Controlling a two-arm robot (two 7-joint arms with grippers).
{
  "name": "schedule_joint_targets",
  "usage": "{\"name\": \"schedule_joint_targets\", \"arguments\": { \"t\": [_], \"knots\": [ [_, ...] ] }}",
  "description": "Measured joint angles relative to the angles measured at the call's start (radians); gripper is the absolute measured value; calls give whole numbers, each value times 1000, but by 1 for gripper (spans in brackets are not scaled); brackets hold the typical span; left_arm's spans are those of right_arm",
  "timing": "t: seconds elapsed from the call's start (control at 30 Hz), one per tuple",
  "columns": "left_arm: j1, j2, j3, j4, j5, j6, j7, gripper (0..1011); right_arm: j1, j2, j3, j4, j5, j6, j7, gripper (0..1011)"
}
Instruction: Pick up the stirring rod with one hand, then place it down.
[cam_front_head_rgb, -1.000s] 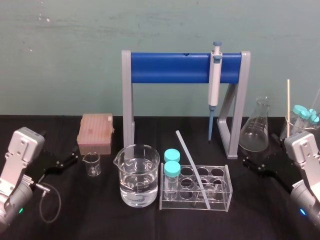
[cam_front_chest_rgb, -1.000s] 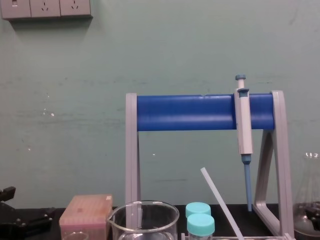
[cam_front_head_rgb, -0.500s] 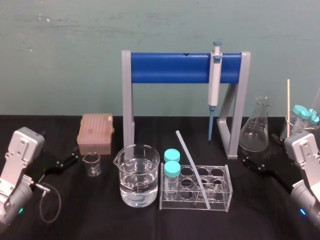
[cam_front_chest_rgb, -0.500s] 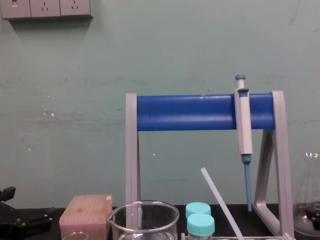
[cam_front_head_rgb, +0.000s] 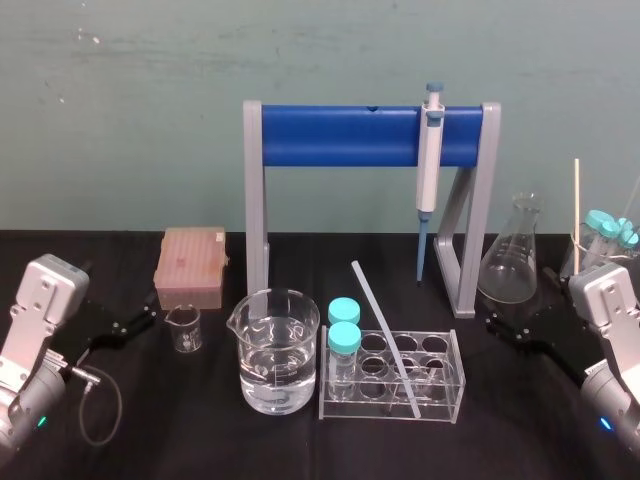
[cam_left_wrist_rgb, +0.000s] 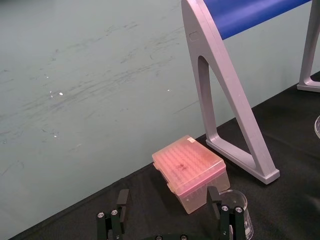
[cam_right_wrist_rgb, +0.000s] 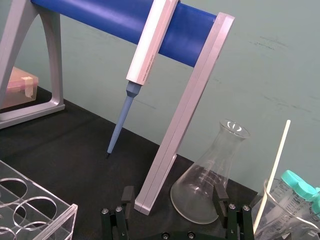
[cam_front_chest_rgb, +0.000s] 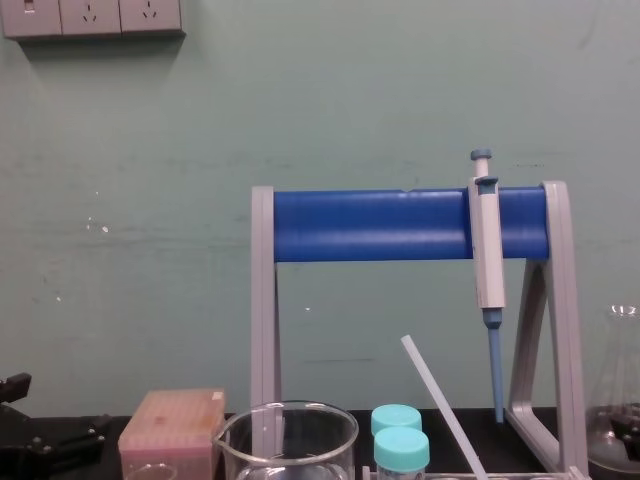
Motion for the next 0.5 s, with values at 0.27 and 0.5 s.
{"name": "schedule_joint_targets", "arguments": {
  "t": [0.27,0.5],
  "knots": [
    [0,0,0,0,0,0,0,1000,0,0,0,0,0,0,0,1003],
    [0,0,0,0,0,0,0,1000,2,-6,13,2,3,2,4,1003]
  ]
}}
